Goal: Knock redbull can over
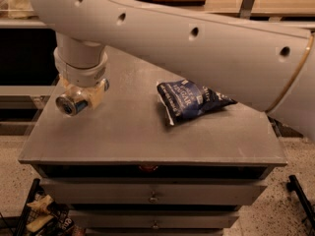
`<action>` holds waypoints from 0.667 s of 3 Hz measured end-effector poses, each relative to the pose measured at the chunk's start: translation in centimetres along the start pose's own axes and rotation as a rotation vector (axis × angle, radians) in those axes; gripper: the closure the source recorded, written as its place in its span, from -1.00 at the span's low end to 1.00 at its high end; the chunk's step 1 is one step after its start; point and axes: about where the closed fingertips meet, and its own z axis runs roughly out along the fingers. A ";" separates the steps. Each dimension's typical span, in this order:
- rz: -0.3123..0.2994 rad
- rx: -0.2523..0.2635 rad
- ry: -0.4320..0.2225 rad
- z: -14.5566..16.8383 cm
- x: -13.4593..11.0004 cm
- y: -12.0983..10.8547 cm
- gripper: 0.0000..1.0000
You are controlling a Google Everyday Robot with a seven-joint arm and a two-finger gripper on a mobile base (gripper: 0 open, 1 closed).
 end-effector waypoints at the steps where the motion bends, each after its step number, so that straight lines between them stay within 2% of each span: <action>1: -0.095 -0.078 0.070 1.2 -1.3 0.2 1.00; 2: -0.152 -0.137 0.113 2.2 -2.0 0.1 0.73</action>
Offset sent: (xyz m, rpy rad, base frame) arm -0.0131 0.0250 -0.0336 -0.3020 -0.0882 0.1123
